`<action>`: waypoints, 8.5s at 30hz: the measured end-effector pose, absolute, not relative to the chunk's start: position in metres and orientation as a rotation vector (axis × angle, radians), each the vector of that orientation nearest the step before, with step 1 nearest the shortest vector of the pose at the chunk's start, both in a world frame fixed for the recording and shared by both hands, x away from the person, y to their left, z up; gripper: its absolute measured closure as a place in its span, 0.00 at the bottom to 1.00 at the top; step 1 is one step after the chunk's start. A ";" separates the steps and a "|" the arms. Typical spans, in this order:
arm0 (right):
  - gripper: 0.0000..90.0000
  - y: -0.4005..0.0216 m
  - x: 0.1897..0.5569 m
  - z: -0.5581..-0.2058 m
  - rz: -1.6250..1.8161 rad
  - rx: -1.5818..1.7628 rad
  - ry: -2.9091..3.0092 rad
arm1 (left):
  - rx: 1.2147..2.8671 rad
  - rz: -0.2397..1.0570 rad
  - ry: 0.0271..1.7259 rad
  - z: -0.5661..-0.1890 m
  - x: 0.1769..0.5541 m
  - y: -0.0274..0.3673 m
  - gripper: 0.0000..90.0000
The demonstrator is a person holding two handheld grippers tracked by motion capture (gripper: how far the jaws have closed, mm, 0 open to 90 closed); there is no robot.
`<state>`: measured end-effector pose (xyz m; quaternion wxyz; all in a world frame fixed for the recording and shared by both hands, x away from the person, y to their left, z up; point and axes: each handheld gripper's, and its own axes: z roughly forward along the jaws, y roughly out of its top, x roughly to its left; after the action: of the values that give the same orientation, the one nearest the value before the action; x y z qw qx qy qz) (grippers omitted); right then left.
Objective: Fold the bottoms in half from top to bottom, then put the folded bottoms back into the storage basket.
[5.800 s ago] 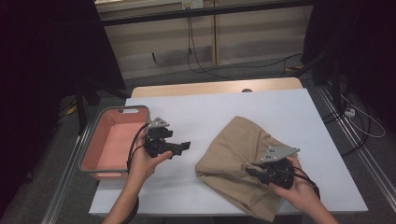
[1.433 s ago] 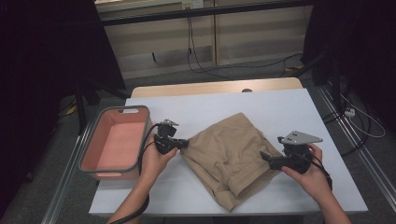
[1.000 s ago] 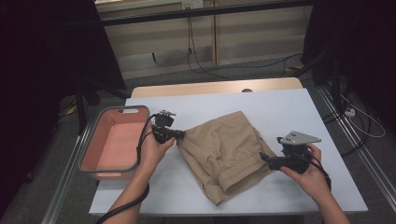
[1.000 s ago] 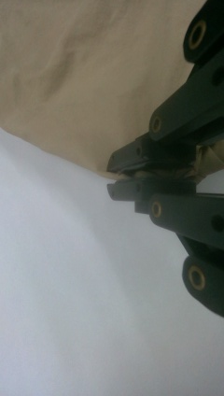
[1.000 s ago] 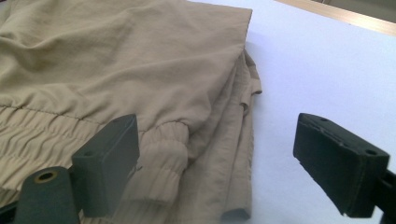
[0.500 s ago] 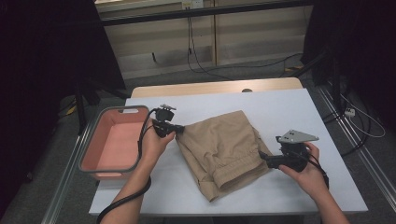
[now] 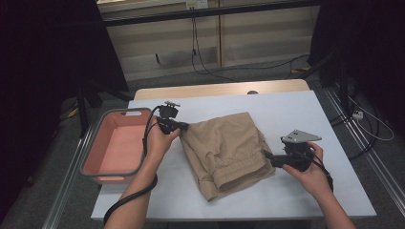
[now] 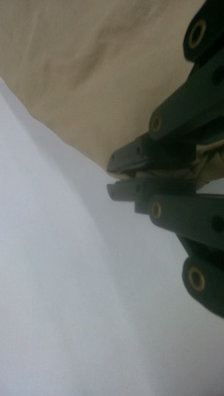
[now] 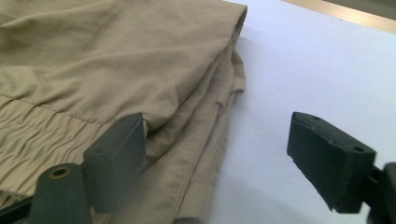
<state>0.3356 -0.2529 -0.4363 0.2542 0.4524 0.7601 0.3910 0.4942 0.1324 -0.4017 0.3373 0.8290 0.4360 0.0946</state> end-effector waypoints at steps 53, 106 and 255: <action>1.00 -0.231 0.381 -0.440 0.943 1.209 2.175 | 2.095 0.333 1.147 -0.412 0.456 0.156 0.20; 0.98 -0.250 0.282 -0.450 1.080 1.338 2.270 | 2.103 0.301 1.132 -0.417 0.442 0.142 0.16; 0.83 -0.175 0.285 -0.417 1.363 1.171 2.151 | 2.243 0.080 1.464 -0.346 0.493 0.109 0.94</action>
<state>0.2850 -0.1750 -0.4171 0.1687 0.4119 0.7564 0.4793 0.4927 0.1087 -0.3463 0.2288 0.8149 0.5317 0.0290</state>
